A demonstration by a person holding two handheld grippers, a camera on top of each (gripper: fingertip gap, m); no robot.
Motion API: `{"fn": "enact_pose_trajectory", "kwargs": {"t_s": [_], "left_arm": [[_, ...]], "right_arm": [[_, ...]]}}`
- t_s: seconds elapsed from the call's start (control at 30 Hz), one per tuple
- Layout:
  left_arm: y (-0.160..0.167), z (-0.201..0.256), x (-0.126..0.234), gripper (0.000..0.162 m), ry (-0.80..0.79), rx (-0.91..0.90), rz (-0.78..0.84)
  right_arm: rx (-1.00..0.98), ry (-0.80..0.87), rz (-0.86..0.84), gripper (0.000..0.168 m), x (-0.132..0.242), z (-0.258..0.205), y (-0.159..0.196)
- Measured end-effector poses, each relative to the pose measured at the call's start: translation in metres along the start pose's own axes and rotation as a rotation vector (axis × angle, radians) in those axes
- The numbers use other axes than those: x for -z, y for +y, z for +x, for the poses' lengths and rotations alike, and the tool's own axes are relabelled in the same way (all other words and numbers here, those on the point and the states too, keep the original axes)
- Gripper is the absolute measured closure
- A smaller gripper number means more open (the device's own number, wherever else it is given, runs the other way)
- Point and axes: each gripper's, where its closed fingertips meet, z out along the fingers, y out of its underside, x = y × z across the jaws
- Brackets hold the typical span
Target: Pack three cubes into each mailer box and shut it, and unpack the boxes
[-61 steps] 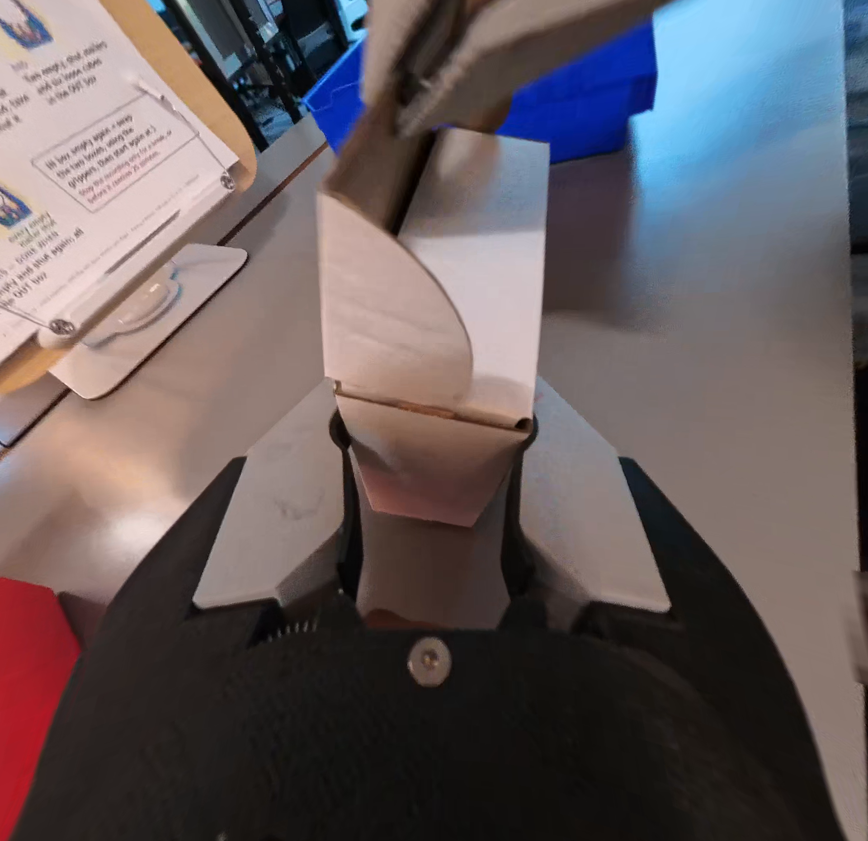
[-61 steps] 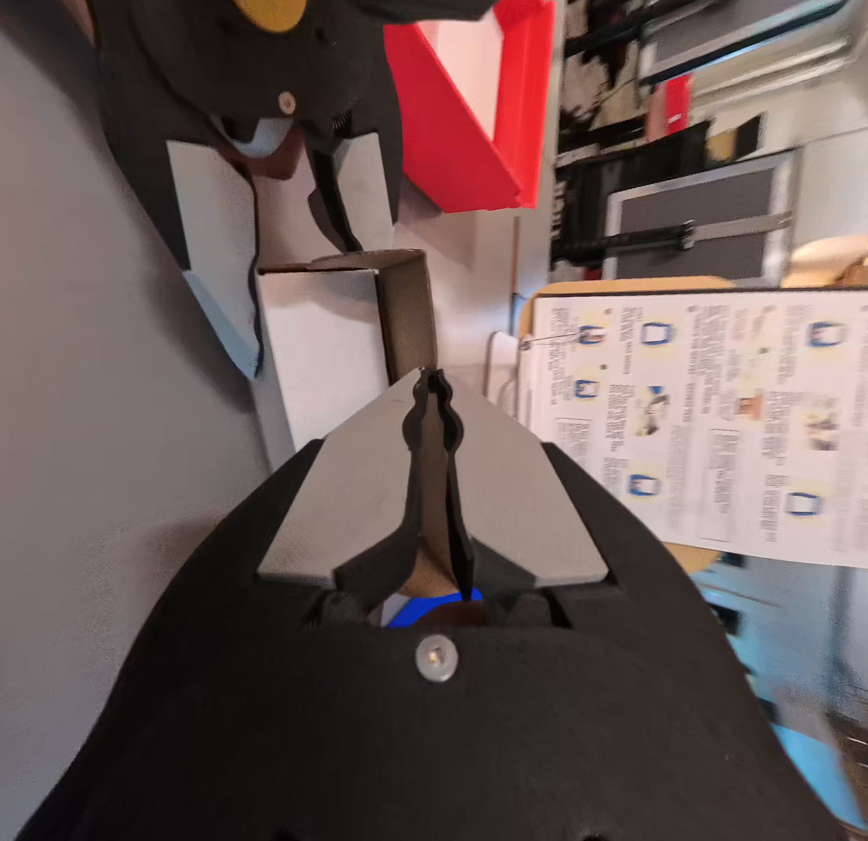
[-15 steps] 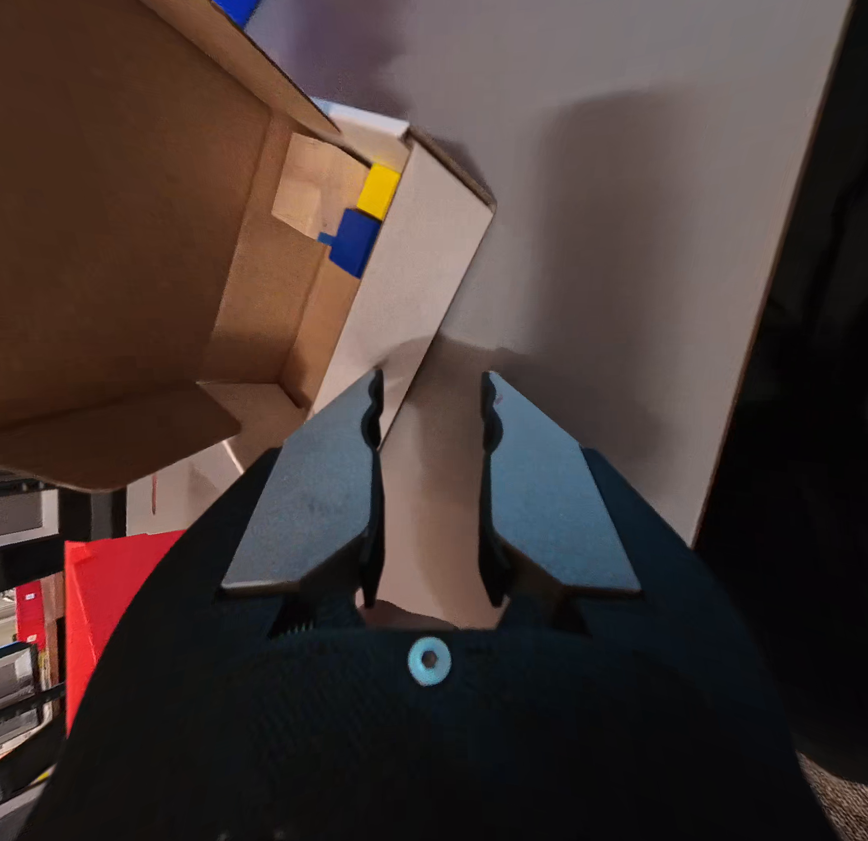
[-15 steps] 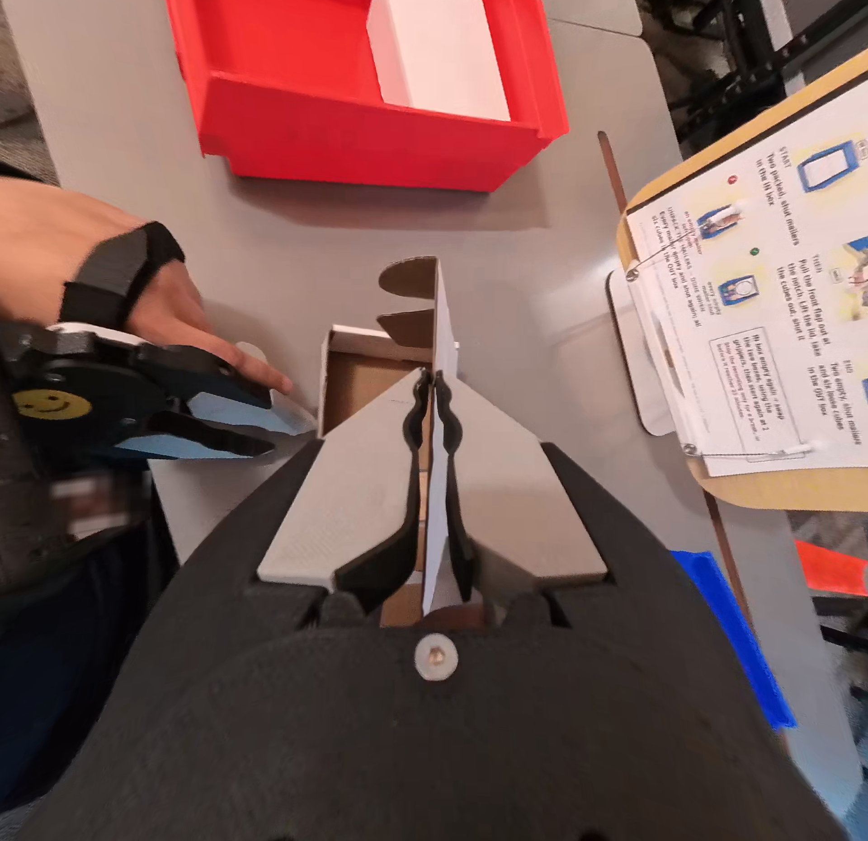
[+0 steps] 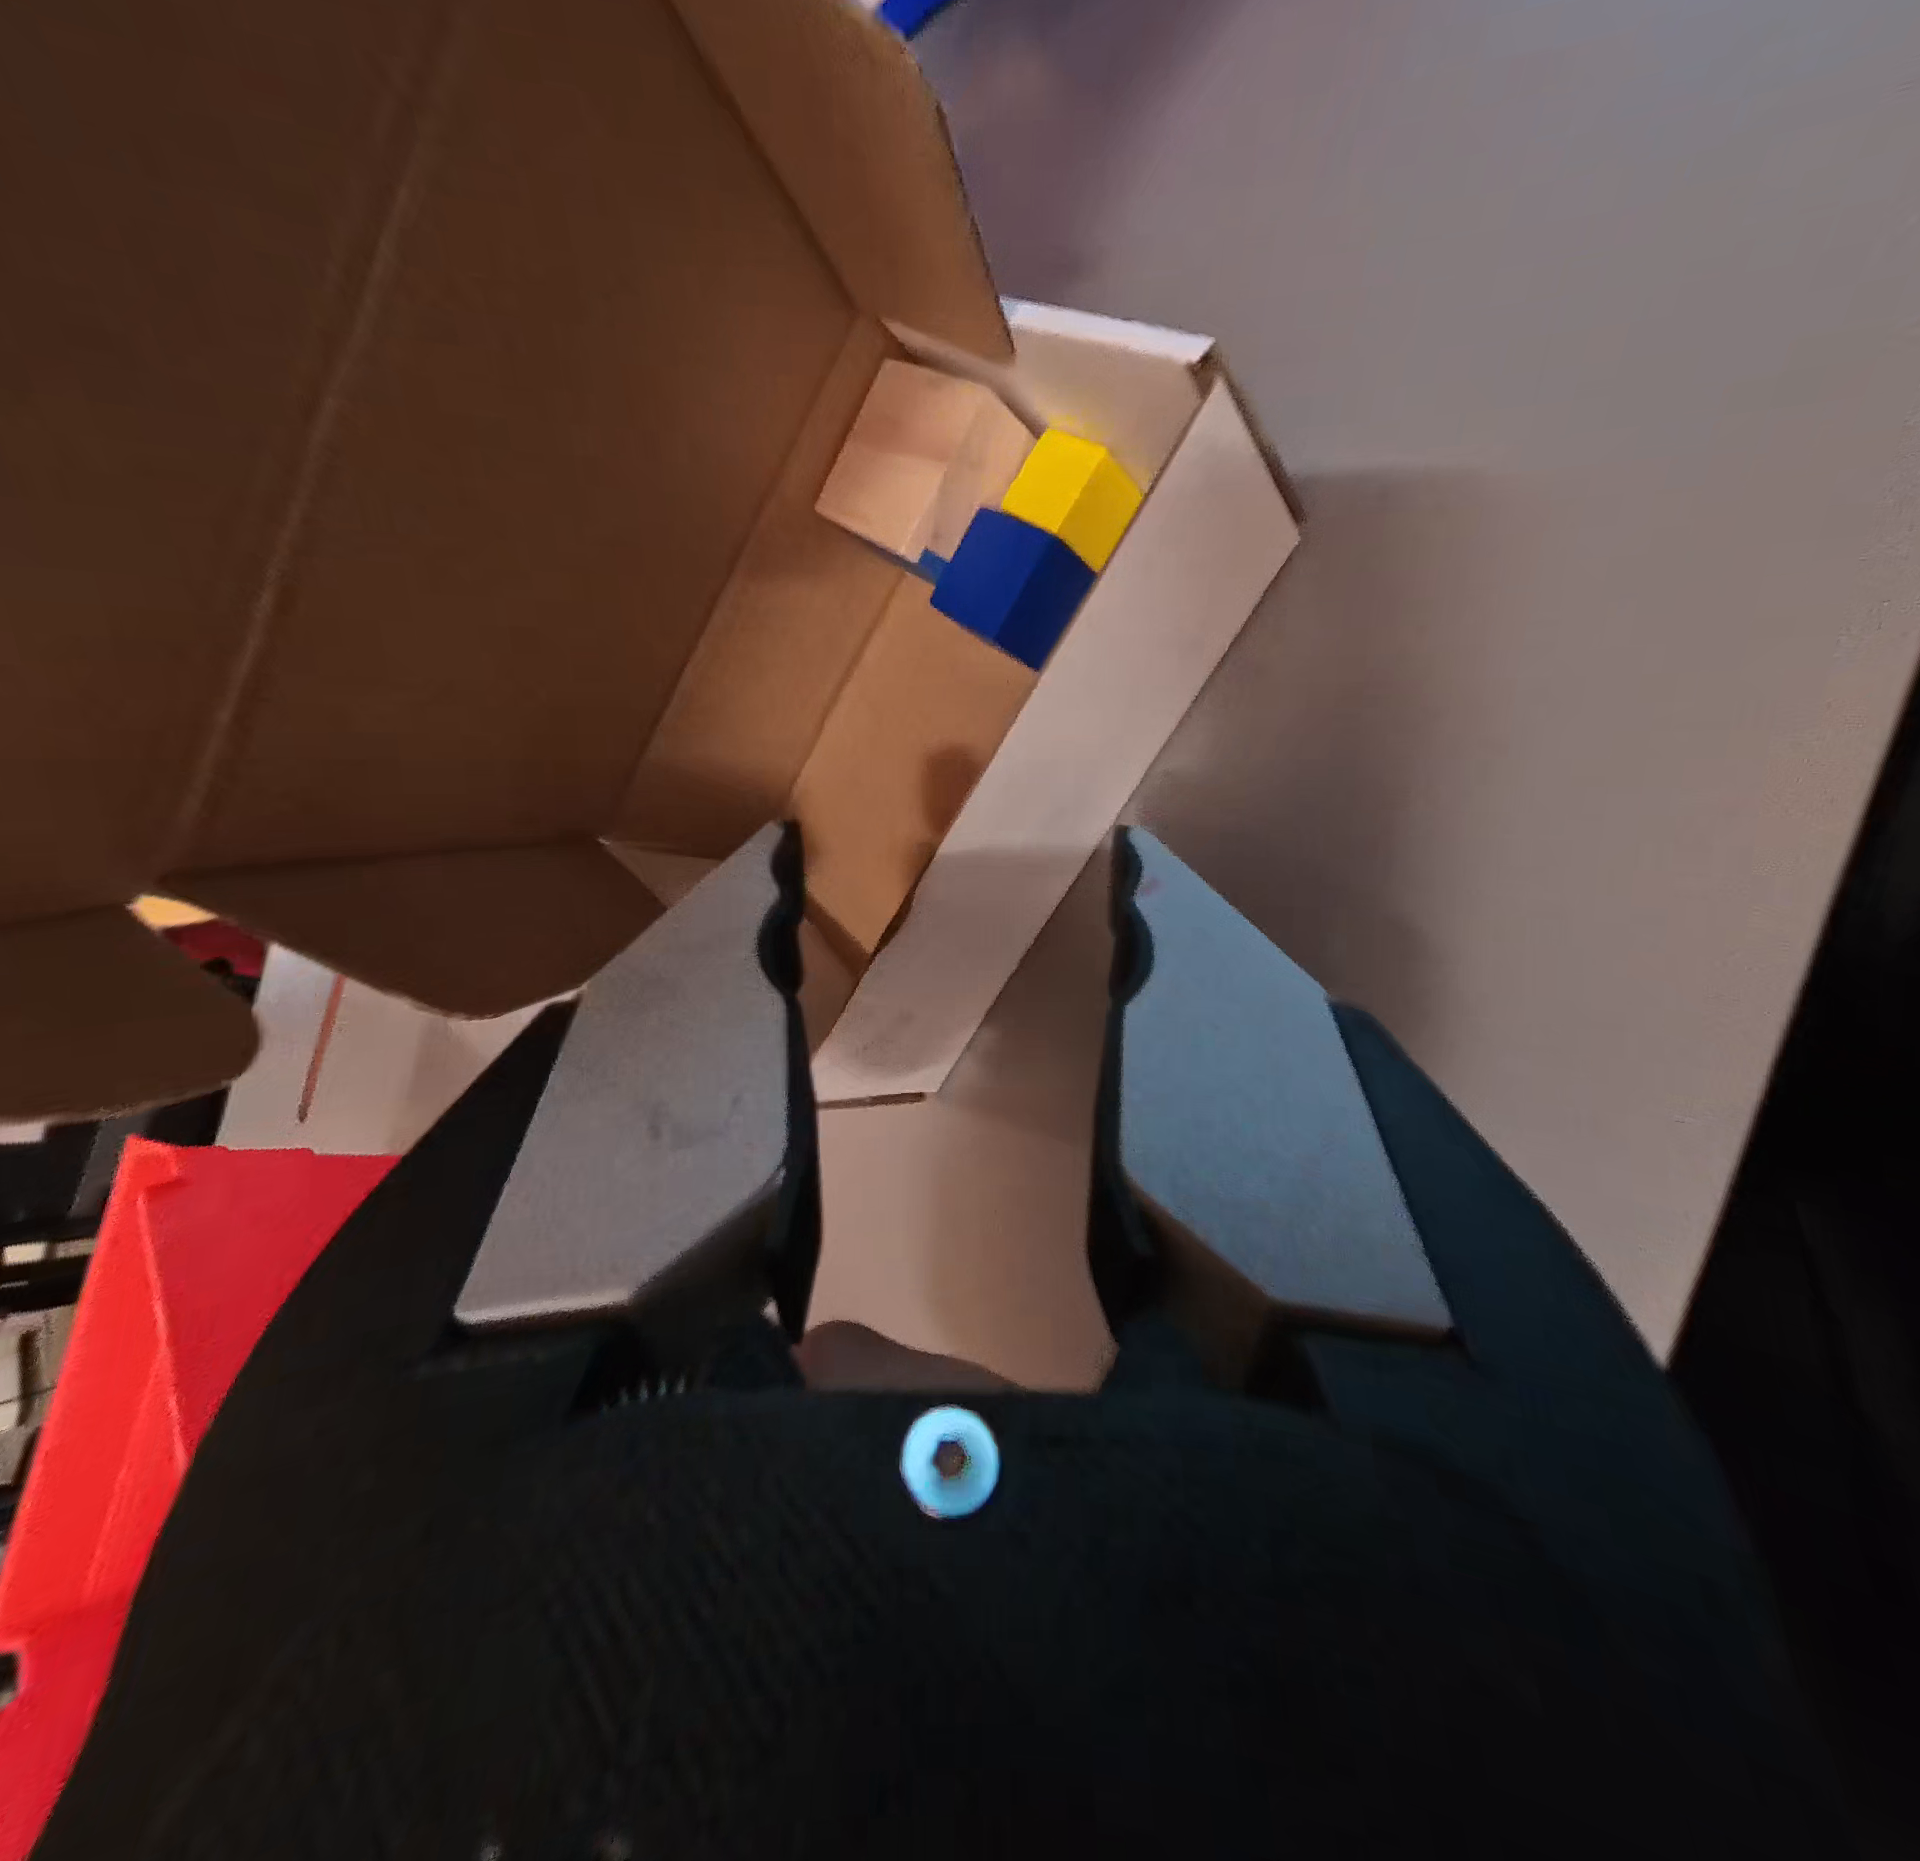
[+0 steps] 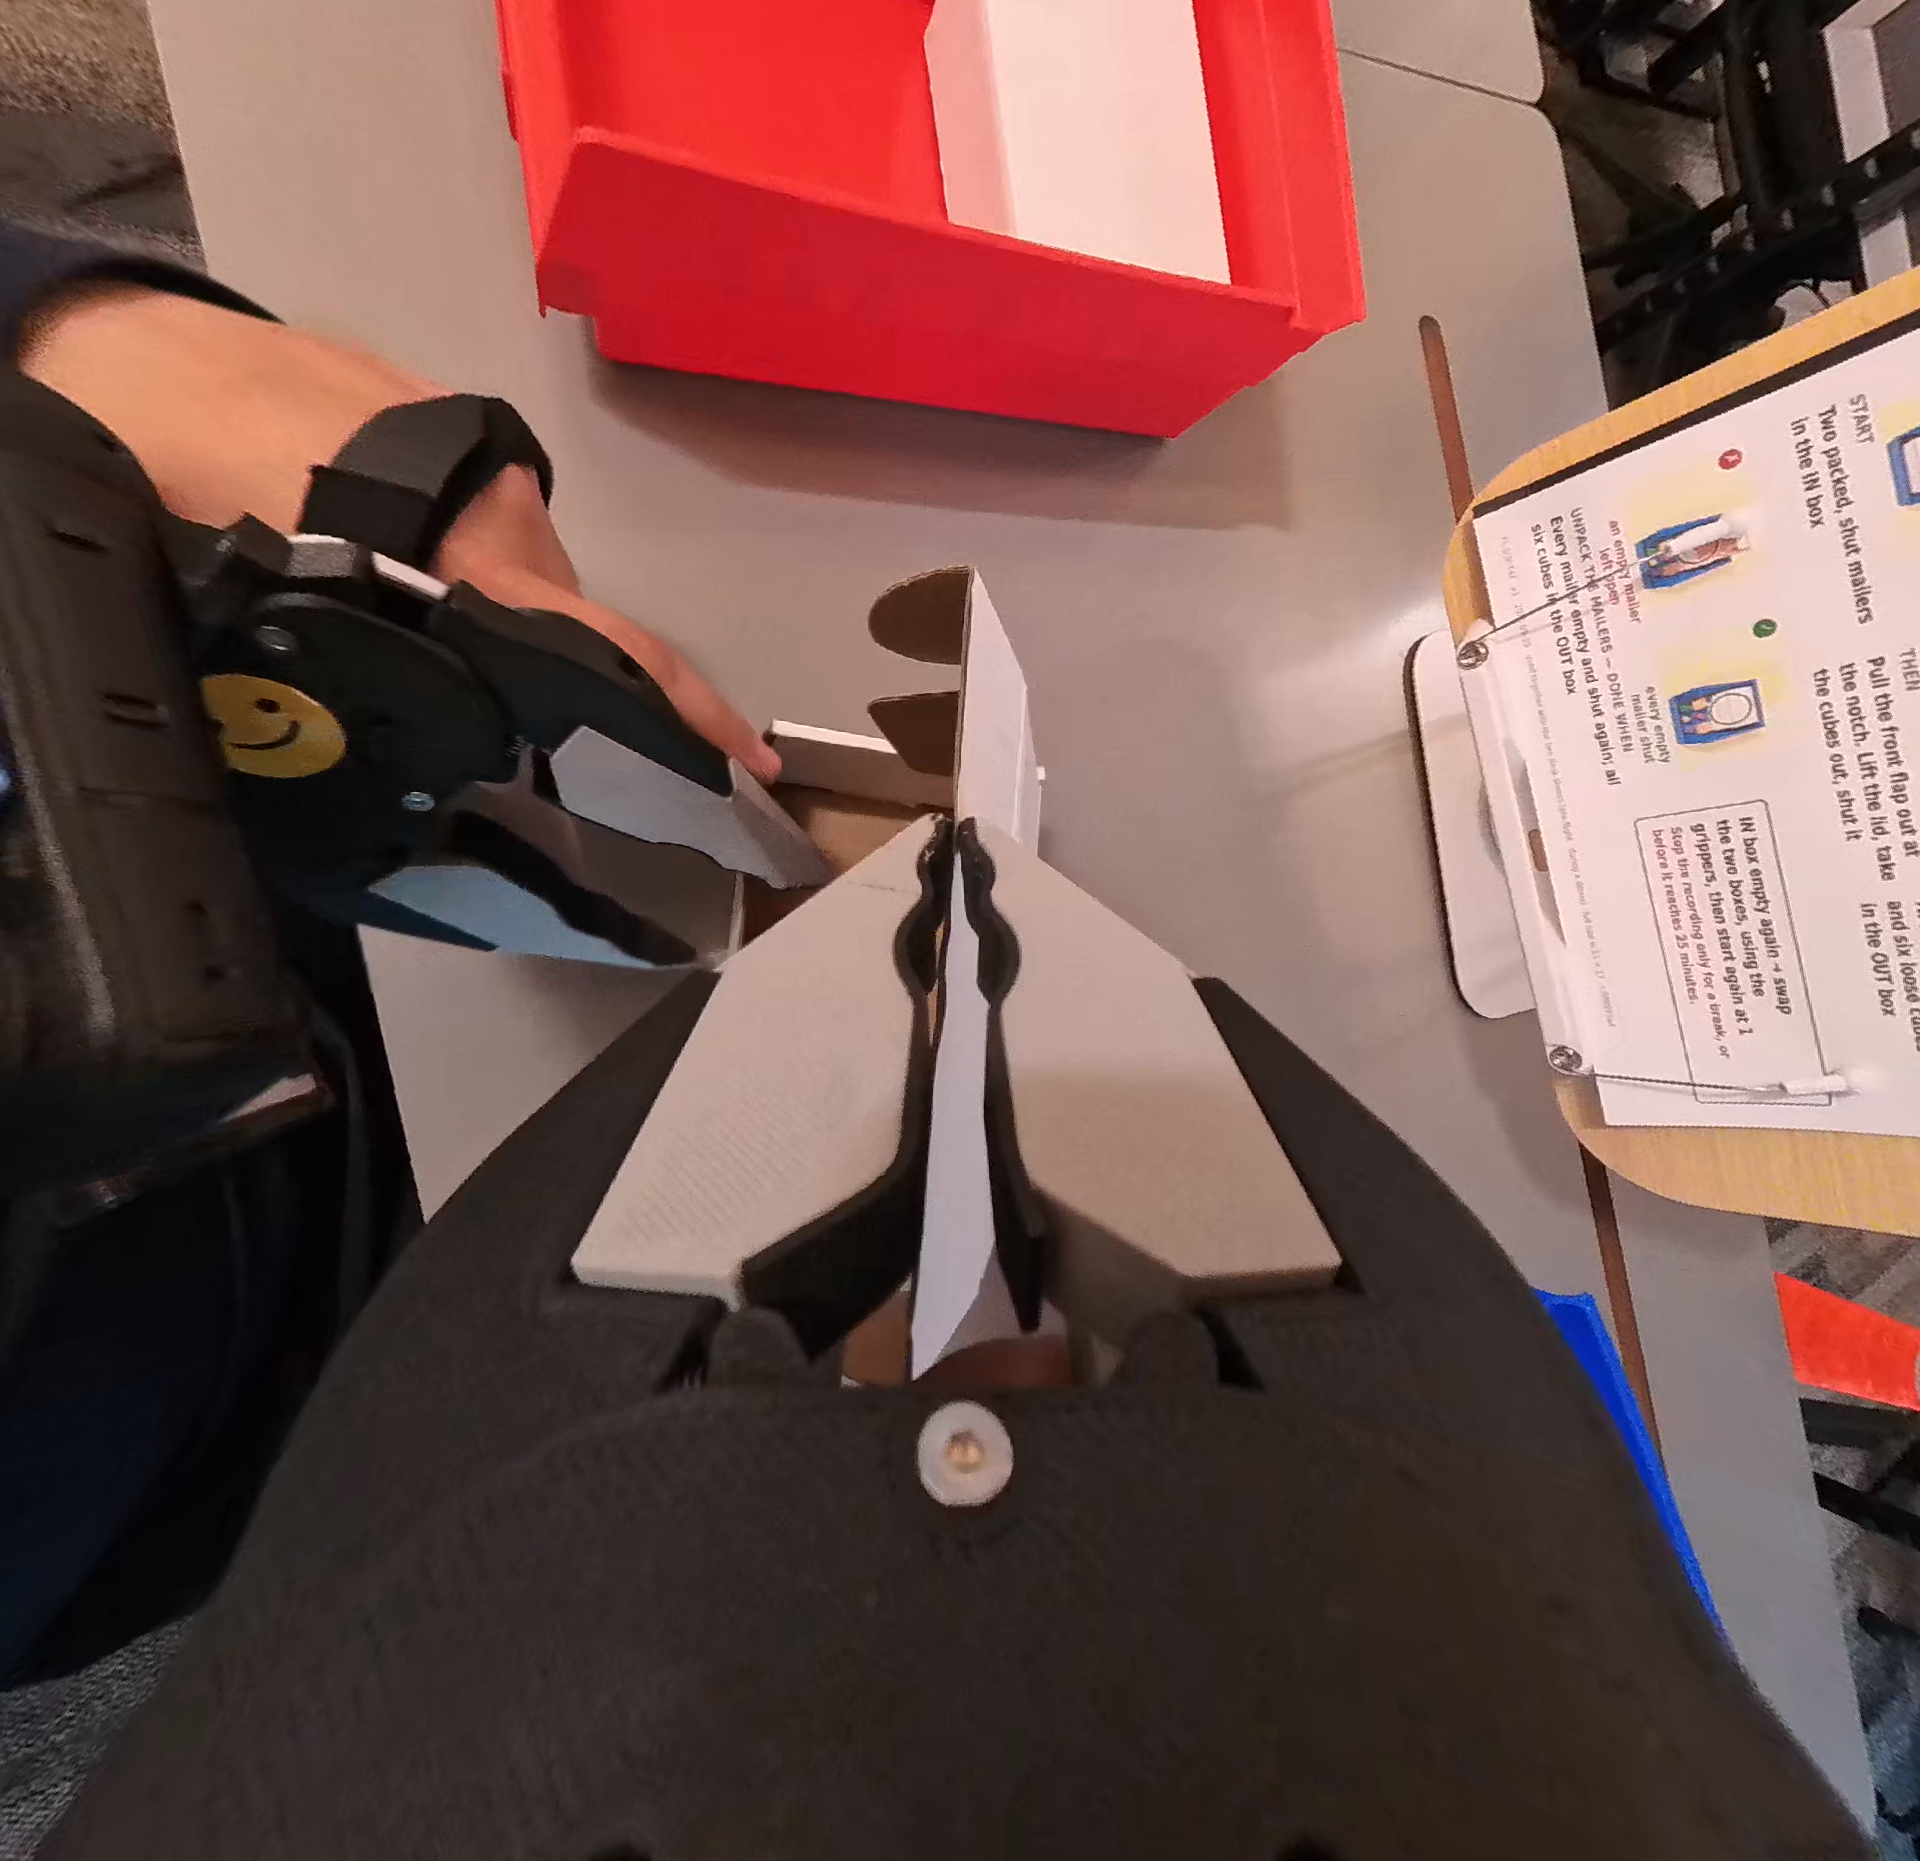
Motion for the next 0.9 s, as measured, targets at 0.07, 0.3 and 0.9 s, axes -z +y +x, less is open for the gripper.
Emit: {"fn": "enact_pose_trajectory", "kwargs": {"t_s": [0.07, 0.3, 0.9], "left_arm": [[0.006, 0.001, -0.006, 0.115, 0.009, 0.001, -0.028], [0.014, 0.005, -0.010, 0.140, 0.050, 0.010, -0.067], [0.006, 0.012, -0.008, 0.145, 0.102, 0.046, -0.017]], "right_arm": [[0.003, -0.005, -0.002, 0.168, 0.001, 0.001, -0.001], [0.000, 0.026, 0.012, 0.168, 0.001, 0.021, -0.003], [0.073, 0.307, -0.381, 0.151, -0.171, 0.123, 0.120]]}}
